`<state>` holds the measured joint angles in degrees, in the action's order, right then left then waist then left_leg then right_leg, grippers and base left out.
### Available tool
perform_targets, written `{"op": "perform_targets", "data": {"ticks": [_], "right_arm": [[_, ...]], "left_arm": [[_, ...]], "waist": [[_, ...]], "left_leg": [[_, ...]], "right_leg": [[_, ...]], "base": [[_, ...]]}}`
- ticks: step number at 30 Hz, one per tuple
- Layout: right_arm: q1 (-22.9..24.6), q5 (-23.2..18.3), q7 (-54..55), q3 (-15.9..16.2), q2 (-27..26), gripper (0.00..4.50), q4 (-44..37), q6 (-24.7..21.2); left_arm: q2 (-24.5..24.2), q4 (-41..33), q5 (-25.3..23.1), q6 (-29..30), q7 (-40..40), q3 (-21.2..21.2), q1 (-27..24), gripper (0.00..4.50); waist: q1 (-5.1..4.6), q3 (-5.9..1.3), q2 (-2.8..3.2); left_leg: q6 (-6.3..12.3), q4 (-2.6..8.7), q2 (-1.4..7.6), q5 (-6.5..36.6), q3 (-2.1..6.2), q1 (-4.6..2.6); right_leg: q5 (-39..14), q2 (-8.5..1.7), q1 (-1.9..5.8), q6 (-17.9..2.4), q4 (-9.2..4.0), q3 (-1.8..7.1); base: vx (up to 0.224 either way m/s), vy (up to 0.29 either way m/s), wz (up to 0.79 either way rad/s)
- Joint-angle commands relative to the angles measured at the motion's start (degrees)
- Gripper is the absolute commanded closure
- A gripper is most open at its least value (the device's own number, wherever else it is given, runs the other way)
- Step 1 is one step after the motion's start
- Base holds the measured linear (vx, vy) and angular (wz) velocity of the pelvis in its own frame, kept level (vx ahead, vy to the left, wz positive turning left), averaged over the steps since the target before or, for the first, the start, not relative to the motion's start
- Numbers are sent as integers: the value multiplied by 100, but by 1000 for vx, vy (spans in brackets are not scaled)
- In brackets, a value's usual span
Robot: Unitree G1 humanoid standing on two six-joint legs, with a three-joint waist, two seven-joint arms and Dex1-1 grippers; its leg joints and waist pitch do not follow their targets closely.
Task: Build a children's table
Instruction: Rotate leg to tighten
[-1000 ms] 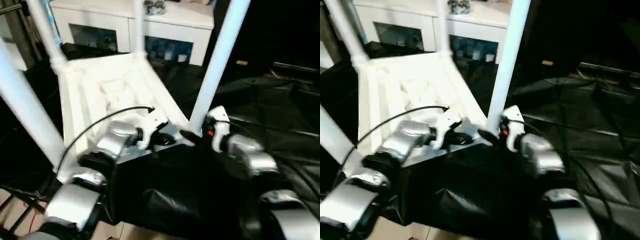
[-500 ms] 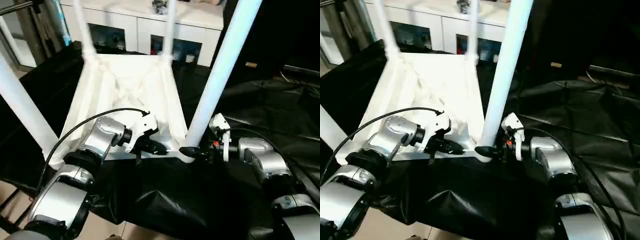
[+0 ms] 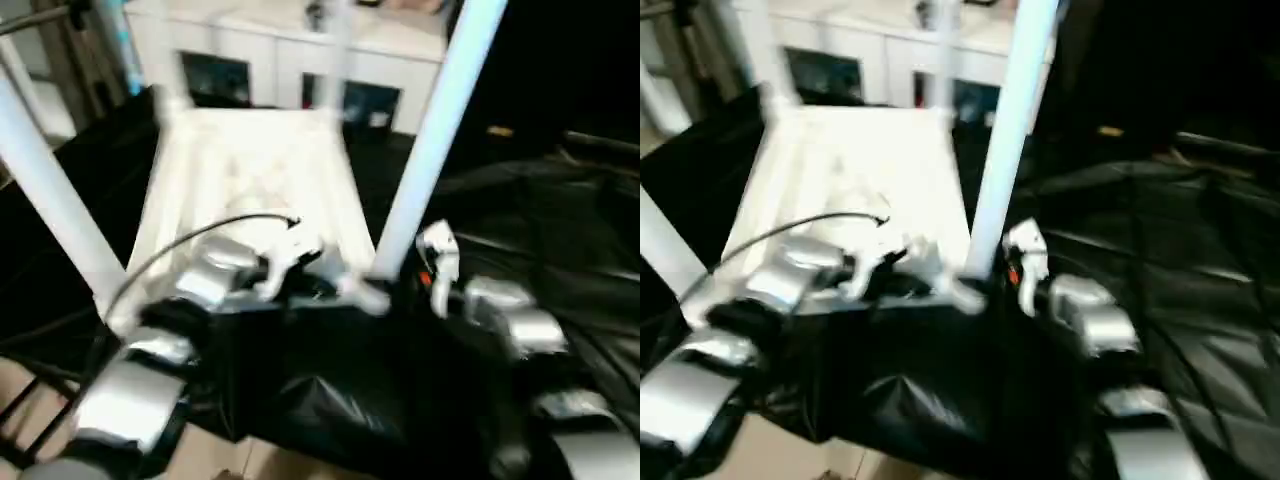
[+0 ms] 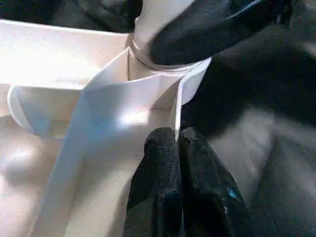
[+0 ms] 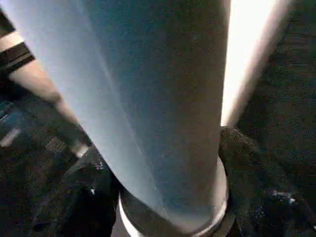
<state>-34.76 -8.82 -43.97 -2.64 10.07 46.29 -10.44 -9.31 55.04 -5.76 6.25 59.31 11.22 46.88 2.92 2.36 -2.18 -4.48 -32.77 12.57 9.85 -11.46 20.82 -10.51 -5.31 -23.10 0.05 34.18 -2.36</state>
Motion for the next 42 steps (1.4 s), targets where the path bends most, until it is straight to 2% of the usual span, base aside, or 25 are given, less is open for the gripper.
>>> {"op": "perform_targets", "data": {"ticks": [1, 3, 4, 6, 7, 8, 9, 10, 11, 14, 17, 19, 22, 25, 26, 27, 29, 33, 38, 40, 42], "right_arm": [[9, 160, 580, 192, -371, 194, 443, -136], [-44, 183, 920, 128, -460, 194, 557, -127], [-133, 221, 1512, 13, -605, 194, 742, -50], [-206, 240, 1898, -74, -711, 195, 890, 31], [-237, 280, 1978, -75, -761, 195, 945, 124], [-244, 414, 1940, 40, -786, 195, 956, 311], [-237, 481, 1873, 115, -785, 160, 950, 419], [-229, 564, 1757, 220, -768, 160, 945, 575], [-230, 581, 1628, 269, -734, 126, 950, 646], [-243, 533, 1423, 277, -681, 124, 953, 687], [-220, 559, 1016, 413, -523, 98, 868, 770], [-104, 570, 151, 616, -257, 98, 648, 883], [1, 612, -363, 729, -76, 98, 521, 1148], [164, 378, -1392, 772, 215, 98, 216, 941], [171, 369, -1432, 776, 227, 98, 203, 927], [231, 310, -1750, 831, 347, 98, 90, 847], [269, 271, -1960, 863, 456, 98, 33, 892], [369, 109, -2585, 962, 668, 98, -213, 605], [421, 121, -2800, 947, 672, 112, -305, 429], [430, 105, -2814, 960, 664, 139, -318, 403], [451, 67, -2845, 988, 666, 145, -370, 344]], "left_arm": [[340, -29, 138, 117, -551, -126, 152, 450], [420, -41, 116, 131, -702, -126, 133, 450], [569, -80, 99, 163, -929, -134, 91, 450], [688, -110, 99, 198, -1050, -120, 62, 450], [750, -119, 113, 200, -1079, -112, 52, 450], [806, -140, 122, 201, -1087, -96, 37, 450], [820, -147, 123, 193, -1078, -88, 32, 450], [821, -169, 122, 175, -1019, -74, 22, 450], [794, -205, 121, 149, -925, -57, 10, 450], [733, -240, 128, 101, -793, -40, -3, 450], [603, -281, 140, 37, -535, -1, -21, 450], [390, -349, 151, -58, -37, 98, -65, 450], [261, -382, 155, -119, 255, 147, -82, 450], [25, -479, 172, -161, 860, 252, -119, 450], [17, -482, 173, -161, 882, 254, -120, 450], [-58, -511, 179, -185, 1072, 279, -130, 450], [-139, -539, 192, -201, 1294, 315, -129, 450], [-298, -671, 258, -215, 1825, 403, -177, 450], [-341, -701, 237, -225, 1932, 432, -202, 450], [-328, -696, 242, -224, 1912, 421, -204, 450], [-326, -714, 254, -210, 1908, 426, -215, 450]], "waist": [[-26, -287, 19], [-66, -289, 22], [-79, -291, 23], [-110, -287, 28], [-110, -293, 52], [-112, -298, 47], [-101, -305, 40], [-101, -304, 41], [-103, -309, 33], [-95, -317, 36], [-82, -336, 39], [-88, -343, 37], [-70, -347, 34], [-28, -337, 42], [-22, -331, 24], [22, -333, 40], [54, -332, 41], [114, -331, 43], [179, -336, 40], [204, -340, 45], [210, -339, 40]], "left_leg": [[-150, 421, 54, 1886, 75, -80], [-105, 412, 49, 1903, 64, -85], [-66, 410, 50, 1905, 64, -86], [-75, 414, 46, 1916, 66, -73], [-63, 417, 45, 1918, 64, -76], [-56, 413, 51, 1914, 63, -74], [-28, 407, 49, 1885, 58, -73], [-10, 408, 51, 1867, 55, -74], [22, 407, 48, 1796, 54, -55], [114, 389, 47, 1618, 38, -50], [201, 374, 49, 1410, 37, -37], [325, 356, 50, 1273, 31, -16], [453, 334, 57, 1176, 15, -29], [532, 335, 82, 1148, 5, -37], [543, 336, 86, 1149, -9, -40], [530, 332, 103, 1115, -7, -49], [496, 334, 106, 1150, -11, -60], [451, 336, 109, 1169, -15, -69], [376, 339, 106, 1131, -14, -82], [361, 337, 108, 1113, -16, -85], [332, 341, 105, 1111, -13, -82]], "right_leg": [[-2107, -245, 192, -1045, -488, 130], [-2065, -235, 169, -1041, -507, 136], [-2020, -231, 168, -1048, -509, 135], [-2016, -223, 160, -1062, -506, 130], [-1969, -218, 165, -1047, -516, 130], [-1871, -219, 160, -1066, -505, 133], [-1773, -215, 168, -1076, -498, 133], [-1710, -214, 165, -1090, -494, 135], [-1574, -213, 185, -1121, -476, 135], [-1242, -210, 202, -1225, -446, 140], [-848, -205, 243, -1329, -396, 135], [-509, -206, 267, -1427, -361, 134], [-246, -207, 275, -1557, -339, 134], [-223, -195, 292, -1638, -320, 118], [-230, -185, 289, -1650, -320, 118], [-247, -199, 288, -1678, -305, 117], [-324, -205, 275, -1686, -309, 120], [-338, -210, 269, -1699, -306, 126], [-364, -211, 265, -1657, -301, 128], [-331, -215, 261, -1657, -295, 129], [-343, -217, 264, -1644, -295, 126]], "base": [[0, 0, 0], [0, 0, 0], [0, 0, 0], [0, 0, 0], [0, 0, 0], [0, 0, 0], [0, 0, 0], [0, 0, 0], [0, 0, 0], [0, 0, 0], [0, 0, 0], [0, 0, 0], [0, 0, 0], [0, 0, 0], [0, 0, 0], [0, 0, 0], [0, 0, 0], [0, 0, 0], [0, 0, 0], [0, 0, 0], [0, 0, 0]]}}
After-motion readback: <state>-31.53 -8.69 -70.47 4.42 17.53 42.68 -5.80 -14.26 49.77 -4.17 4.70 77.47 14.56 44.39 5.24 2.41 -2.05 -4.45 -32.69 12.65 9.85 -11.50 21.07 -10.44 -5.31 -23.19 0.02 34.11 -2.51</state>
